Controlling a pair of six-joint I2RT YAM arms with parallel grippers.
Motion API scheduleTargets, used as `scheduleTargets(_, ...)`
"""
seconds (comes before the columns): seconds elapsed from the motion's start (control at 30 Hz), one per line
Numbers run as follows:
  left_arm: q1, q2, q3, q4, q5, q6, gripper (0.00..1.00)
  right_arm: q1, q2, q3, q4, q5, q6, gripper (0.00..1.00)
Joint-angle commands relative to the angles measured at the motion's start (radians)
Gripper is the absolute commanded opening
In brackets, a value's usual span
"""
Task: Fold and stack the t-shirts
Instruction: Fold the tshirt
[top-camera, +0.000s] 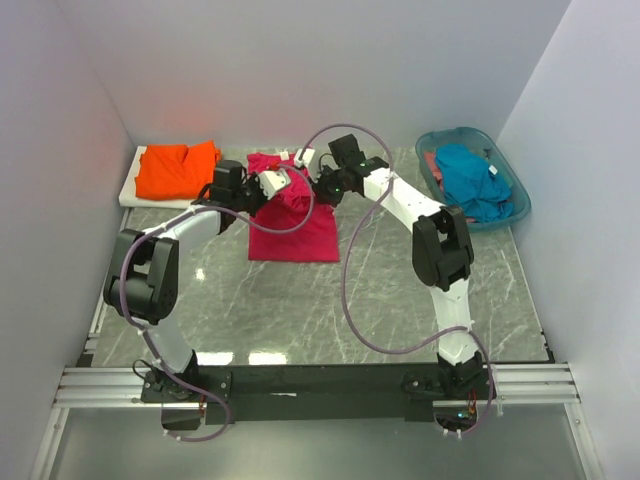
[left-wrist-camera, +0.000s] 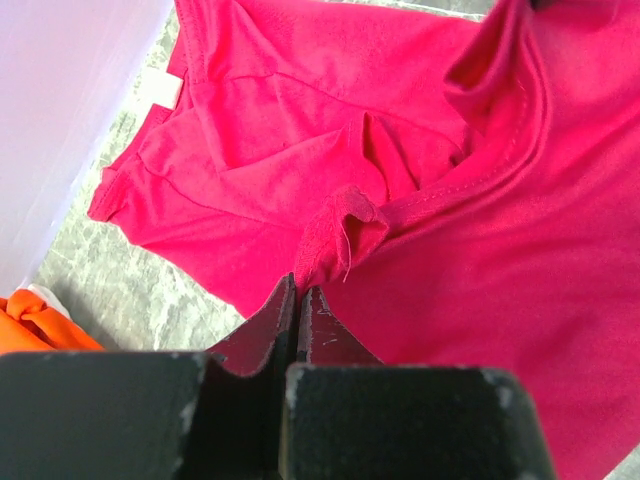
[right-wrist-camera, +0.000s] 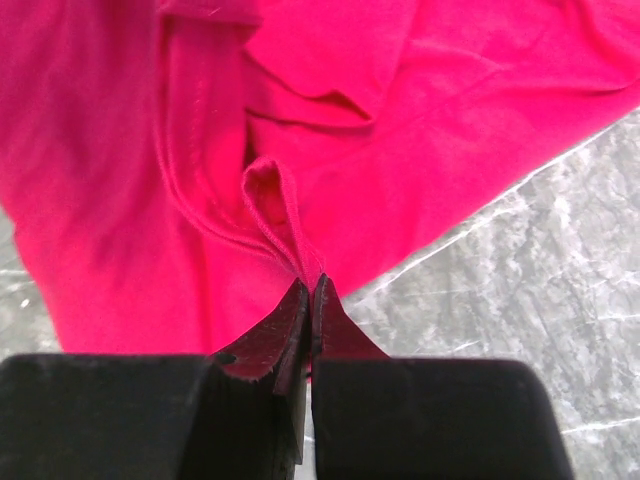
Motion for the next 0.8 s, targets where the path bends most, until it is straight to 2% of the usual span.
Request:
scheduleTargets(0.0,0.003,0.006,0.040,0.039,0.019,-0.009,0.00,0.000,0.030,0.073,0.024,0.016,0.035,0.00)
scheduleTargets(0.3,0.036,-0.017,0.008,0.050,0.002,-0.015,0.00,0.000,0.099,0.183,-0.007,0.016,0.044,0.00)
scheduleTargets(0.77,0.056,-0.007,-0.009,0.051,0.004,-0.015,0.00,0.002,0.139,0.219,0.021,0.048,0.055,0.00)
